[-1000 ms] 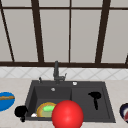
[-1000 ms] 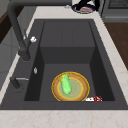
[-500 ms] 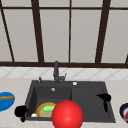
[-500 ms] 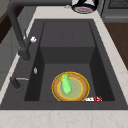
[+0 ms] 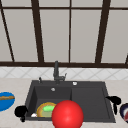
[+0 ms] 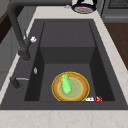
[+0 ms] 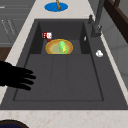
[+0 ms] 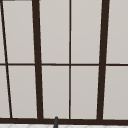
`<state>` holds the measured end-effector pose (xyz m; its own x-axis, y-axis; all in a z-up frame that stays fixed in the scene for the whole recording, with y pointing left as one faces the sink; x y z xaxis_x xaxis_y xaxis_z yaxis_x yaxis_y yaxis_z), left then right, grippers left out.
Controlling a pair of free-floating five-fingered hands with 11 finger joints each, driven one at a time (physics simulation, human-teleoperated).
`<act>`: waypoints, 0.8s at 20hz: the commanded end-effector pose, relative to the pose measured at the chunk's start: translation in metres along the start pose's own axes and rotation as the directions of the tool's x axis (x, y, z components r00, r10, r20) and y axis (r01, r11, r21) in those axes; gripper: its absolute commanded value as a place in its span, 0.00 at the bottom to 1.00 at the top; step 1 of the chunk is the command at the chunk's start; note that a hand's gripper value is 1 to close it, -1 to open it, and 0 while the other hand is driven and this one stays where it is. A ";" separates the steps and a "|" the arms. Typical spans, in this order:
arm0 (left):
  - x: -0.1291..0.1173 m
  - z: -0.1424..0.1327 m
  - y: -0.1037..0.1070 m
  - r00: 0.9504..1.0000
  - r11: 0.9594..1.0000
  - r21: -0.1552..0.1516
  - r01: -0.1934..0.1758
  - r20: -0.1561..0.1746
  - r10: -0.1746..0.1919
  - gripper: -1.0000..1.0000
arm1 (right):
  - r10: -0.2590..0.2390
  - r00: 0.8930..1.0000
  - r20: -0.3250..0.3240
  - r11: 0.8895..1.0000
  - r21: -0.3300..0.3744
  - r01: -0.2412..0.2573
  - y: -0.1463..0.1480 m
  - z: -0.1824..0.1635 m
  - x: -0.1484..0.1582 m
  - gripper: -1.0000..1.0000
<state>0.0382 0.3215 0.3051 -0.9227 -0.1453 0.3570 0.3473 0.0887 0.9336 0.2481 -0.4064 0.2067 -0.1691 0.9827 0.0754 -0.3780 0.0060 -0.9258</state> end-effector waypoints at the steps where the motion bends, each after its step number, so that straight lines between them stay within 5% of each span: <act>1: 0.000 0.000 0.000 1.000 1.000 0.000 0.000 0.000 0.000 0.50 | 0.013 1.000 0.010 0.999 -0.045 -0.012 0.009 0.005 -0.030 0.00; 16: 0.000 0.000 0.000 1.000 1.000 0.000 0.000 0.000 0.000 0.50 | -0.002 0.999 0.037 1.000 -0.023 0.003 0.078 -0.005 -0.152 0.00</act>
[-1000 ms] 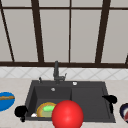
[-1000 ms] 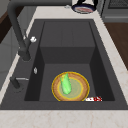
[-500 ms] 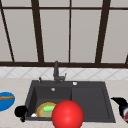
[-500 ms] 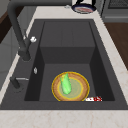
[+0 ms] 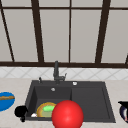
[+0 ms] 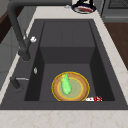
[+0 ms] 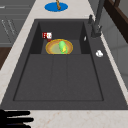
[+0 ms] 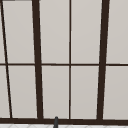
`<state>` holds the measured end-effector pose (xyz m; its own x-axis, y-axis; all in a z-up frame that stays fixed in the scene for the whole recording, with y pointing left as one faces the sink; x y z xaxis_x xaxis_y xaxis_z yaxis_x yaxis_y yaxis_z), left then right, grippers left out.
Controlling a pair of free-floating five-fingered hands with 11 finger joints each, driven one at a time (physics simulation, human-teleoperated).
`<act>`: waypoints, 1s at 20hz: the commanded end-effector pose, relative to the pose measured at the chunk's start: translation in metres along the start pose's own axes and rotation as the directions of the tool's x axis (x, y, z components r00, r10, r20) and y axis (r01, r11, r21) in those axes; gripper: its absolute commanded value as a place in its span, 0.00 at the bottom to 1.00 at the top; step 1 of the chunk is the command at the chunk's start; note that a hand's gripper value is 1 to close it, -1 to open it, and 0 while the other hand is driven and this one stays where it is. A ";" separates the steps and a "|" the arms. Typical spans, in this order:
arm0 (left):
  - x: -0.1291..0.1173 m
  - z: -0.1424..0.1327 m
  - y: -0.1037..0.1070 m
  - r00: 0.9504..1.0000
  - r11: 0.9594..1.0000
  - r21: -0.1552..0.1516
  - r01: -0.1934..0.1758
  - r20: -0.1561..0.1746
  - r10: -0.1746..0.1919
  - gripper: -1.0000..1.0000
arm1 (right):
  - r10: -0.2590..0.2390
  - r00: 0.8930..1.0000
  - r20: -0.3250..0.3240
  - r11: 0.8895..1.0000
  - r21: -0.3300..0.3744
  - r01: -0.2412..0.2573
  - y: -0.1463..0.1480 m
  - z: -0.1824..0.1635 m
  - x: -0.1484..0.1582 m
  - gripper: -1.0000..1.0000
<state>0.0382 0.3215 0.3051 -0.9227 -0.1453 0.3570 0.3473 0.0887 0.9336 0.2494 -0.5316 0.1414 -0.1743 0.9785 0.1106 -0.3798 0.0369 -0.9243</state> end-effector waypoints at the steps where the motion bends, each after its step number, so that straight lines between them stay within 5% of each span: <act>1: 0.000 0.000 0.000 1.000 1.000 0.000 0.000 0.000 0.000 0.50 | 0.010 1.000 0.024 1.000 0.002 -0.010 0.020 -0.002 -0.032 0.00; 6: 0.000 0.000 0.000 1.000 1.000 0.000 0.000 0.000 0.000 0.50 | 0.015 0.998 0.057 1.000 0.017 -0.016 0.039 -0.015 -0.063 0.00; 9: 0.000 0.000 0.000 1.000 1.000 0.000 0.000 0.000 0.000 0.50 | -0.114 0.992 0.058 0.991 0.071 0.110 0.036 -0.026 -0.084 0.00; 13: 0.000 0.000 0.000 1.000 1.000 0.000 0.000 0.000 0.000 0.50 | -0.257 0.962 0.090 0.958 0.151 0.242 0.035 -0.050 -0.093 0.00; 19: 0.000 0.000 0.000 1.000 1.000 0.000 0.000 0.000 0.000 0.50 | -0.370 0.913 0.171 0.920 0.201 0.335 0.042 -0.039 -0.115 0.00; 20: 0.000 0.000 0.000 1.000 1.000 0.000 0.000 0.000 0.000 0.50 | -0.384 0.906 0.176 0.915 0.204 0.348 0.044 -0.040 -0.113 1.00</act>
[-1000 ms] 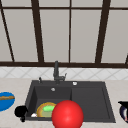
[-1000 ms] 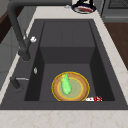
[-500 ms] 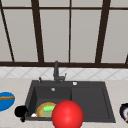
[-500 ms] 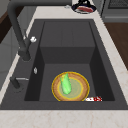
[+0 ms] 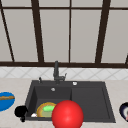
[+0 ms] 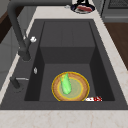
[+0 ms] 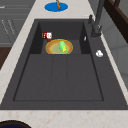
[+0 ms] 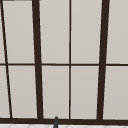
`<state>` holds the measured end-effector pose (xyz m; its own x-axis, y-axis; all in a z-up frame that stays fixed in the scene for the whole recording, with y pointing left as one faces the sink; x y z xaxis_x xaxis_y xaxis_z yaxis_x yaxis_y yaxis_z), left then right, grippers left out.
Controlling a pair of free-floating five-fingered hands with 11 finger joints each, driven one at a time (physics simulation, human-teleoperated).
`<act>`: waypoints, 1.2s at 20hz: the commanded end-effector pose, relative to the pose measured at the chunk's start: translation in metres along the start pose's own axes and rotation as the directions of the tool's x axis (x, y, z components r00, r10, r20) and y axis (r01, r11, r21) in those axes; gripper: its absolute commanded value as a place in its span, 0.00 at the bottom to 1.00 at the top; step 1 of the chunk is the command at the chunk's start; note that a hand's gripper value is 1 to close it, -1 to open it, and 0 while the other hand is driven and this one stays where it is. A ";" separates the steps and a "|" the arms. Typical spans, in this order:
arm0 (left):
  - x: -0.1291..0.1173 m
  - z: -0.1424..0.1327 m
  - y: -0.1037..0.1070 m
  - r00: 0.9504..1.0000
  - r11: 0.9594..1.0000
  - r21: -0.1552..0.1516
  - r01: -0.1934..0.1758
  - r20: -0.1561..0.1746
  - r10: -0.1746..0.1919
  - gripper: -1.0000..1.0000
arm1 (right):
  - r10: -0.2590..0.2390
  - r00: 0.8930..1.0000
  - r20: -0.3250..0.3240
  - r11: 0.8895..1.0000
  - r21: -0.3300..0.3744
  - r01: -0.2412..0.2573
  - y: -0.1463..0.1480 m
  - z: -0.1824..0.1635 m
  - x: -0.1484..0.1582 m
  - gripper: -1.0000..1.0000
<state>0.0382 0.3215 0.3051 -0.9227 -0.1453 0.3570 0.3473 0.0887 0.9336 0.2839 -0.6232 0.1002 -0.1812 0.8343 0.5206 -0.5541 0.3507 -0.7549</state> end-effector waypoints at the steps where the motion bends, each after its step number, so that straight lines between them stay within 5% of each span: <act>1: 0.000 0.000 0.000 1.000 1.000 0.000 0.000 0.000 0.000 0.50 | 0.033 0.999 0.003 0.999 0.015 -0.033 0.014 -0.011 -0.019 1.00; 4: 0.000 0.000 0.000 1.000 1.000 0.000 0.000 0.000 0.000 0.50 | -0.008 0.999 0.052 0.999 -0.034 0.009 0.005 -0.008 -0.024 1.00; 9: 0.000 0.000 0.000 1.000 1.000 0.000 0.000 0.000 0.000 0.50 | 0.003 0.984 0.175 0.998 -0.060 0.007 0.004 0.000 -0.045 1.00; 11: 0.000 0.000 0.000 1.000 1.000 0.000 0.000 0.000 0.000 0.50 | -0.035 0.982 0.186 0.995 -0.082 0.052 0.003 0.001 -0.052 1.00; 15: 0.000 0.000 0.000 1.000 1.000 0.000 0.000 0.000 0.000 0.50 | -0.098 0.984 0.149 0.986 -0.119 0.116 -0.015 0.000 -0.041 1.00; 24: 0.000 0.000 0.000 1.000 1.000 0.000 0.000 0.000 0.000 0.50 | -0.071 0.997 0.015 0.988 -0.137 0.072 -0.045 -0.007 0.008 1.00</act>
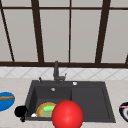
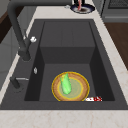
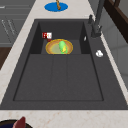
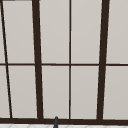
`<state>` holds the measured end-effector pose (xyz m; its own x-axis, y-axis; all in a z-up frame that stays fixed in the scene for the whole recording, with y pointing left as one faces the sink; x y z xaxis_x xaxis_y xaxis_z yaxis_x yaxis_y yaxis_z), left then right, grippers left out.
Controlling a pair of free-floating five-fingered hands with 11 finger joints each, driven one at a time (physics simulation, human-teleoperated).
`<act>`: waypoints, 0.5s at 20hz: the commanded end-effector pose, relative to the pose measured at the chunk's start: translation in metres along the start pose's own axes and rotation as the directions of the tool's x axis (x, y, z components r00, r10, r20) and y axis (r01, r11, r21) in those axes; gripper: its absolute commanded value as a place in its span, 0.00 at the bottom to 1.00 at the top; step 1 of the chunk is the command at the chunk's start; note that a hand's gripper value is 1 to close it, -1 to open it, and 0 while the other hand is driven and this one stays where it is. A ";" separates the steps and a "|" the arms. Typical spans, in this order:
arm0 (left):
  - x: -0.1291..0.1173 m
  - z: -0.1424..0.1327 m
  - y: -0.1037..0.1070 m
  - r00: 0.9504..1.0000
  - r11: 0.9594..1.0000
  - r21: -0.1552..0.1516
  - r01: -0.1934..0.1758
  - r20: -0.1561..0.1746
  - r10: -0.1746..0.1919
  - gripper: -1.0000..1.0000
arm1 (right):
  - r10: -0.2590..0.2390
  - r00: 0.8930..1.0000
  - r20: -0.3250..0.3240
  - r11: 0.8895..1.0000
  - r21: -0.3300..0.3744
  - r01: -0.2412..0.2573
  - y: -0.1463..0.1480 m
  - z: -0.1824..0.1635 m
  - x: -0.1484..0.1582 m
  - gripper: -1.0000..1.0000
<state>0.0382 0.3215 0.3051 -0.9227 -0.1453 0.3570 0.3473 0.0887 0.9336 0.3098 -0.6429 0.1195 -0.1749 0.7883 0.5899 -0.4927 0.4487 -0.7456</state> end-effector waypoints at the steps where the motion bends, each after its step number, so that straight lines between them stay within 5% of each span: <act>1: 0.000 0.000 0.000 1.000 1.000 0.000 0.000 0.000 0.000 0.50 | 0.011 0.999 -0.033 0.998 -0.056 -0.013 -0.011 -0.005 0.026 1.00; 10: 0.000 0.000 0.000 1.000 1.000 0.000 0.000 0.000 0.000 0.50 | 0.016 0.998 -0.062 1.000 -0.019 -0.017 -0.007 -0.033 0.076 1.00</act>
<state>0.0382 0.3215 0.3051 -0.9227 -0.1453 0.3570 0.3473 0.0887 0.9336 0.3254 -0.5903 0.1549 -0.1649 0.8063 0.5681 -0.4606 0.4464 -0.7672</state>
